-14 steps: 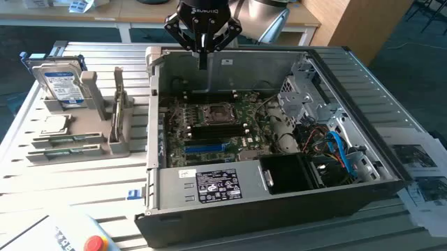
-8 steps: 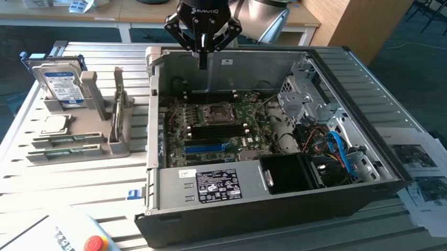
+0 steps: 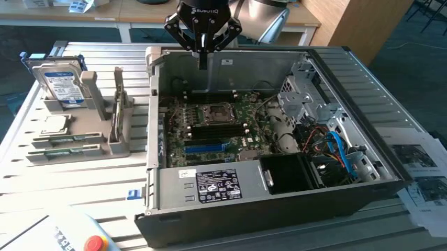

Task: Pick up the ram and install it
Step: 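Reach for the ram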

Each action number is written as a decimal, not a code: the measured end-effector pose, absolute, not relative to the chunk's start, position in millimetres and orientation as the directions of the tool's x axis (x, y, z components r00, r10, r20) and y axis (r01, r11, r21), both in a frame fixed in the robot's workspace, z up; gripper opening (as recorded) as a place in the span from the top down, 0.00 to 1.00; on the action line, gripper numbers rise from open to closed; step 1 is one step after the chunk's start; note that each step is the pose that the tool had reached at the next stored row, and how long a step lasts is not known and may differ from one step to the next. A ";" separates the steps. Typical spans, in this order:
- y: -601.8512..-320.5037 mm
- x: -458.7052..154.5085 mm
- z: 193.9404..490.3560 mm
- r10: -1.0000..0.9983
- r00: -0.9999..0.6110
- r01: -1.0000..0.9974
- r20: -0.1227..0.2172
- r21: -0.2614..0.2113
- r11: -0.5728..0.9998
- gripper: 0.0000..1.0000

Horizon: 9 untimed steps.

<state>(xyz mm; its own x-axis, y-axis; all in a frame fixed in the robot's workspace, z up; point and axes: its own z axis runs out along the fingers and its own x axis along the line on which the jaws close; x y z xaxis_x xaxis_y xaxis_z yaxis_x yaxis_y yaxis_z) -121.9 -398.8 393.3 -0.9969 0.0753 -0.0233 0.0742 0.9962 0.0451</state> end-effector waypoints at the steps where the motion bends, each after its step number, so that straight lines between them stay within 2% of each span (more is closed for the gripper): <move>1: -398.8 -121.9 393.3 0.075 -0.997 0.074 -0.023 0.045 0.996 0.90; 9: -398.6 -126.7 393.3 0.075 -0.997 0.074 -0.023 0.045 0.996 0.90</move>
